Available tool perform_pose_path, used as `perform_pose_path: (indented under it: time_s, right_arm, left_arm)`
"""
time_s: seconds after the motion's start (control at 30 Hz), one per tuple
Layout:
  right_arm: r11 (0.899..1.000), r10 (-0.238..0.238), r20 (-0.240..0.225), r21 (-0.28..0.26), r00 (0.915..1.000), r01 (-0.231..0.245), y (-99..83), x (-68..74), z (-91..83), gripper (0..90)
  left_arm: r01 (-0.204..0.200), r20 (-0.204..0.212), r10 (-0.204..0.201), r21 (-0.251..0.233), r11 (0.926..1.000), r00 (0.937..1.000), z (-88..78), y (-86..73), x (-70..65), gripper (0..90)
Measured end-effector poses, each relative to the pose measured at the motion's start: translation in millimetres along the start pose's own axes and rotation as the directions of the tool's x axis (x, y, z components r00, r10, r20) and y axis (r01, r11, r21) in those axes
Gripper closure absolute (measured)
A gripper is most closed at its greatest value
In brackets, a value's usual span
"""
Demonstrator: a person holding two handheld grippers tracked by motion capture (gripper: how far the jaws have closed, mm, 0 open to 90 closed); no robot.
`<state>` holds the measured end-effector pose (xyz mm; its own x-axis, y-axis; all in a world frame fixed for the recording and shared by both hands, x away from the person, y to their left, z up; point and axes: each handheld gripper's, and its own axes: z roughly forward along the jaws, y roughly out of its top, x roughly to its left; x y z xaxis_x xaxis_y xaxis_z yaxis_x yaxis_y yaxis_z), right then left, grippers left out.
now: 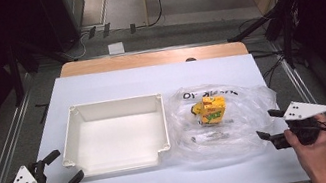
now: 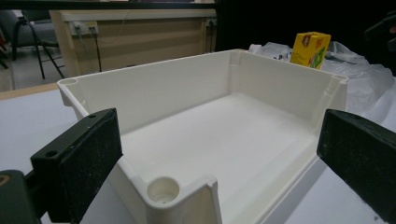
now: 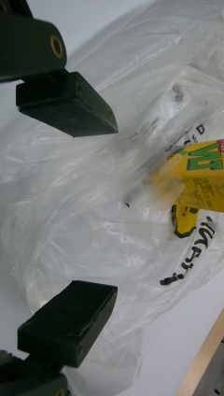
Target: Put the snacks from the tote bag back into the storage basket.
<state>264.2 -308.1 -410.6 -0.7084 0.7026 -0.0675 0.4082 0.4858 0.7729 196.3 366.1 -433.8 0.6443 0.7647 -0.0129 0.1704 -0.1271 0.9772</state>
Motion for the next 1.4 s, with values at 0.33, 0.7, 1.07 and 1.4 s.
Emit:
perform_pose_path:
  time_s: [0.33,0.7,1.07,1.4]
  right_arm:
    - [0.993,-0.075,-0.059,0.092,0.9955,0.08,25.7,-2.6,8.5,19.9]
    - [0.973,-0.144,-0.101,0.165,0.9845,0.159,46.6,-4.8,16.2,21.1]
    - [0.948,-0.202,-0.116,0.226,0.9725,0.224,69.6,-4.2,28.2,20.8]
    - [0.927,-0.221,-0.161,0.27,0.962,0.258,85.4,-4.4,39.1,20.9]
  left_arm:
    - [0.003,0.004,-0.003,-0.007,1.0,1.0,-0.7,-0.2,1.1,0.6]
    - [0.005,0.013,-0.005,-0.01,0.9999,0.9999,-0.9,-0.4,1.1,0.6]
    - [0.008,0.014,-0.008,-0.016,0.9998,0.9999,-1.4,-0.5,1.3,0.6]
    - [0.009,0.017,-0.009,-0.018,0.9998,0.9998,-1.5,-0.6,1.7,0.6]
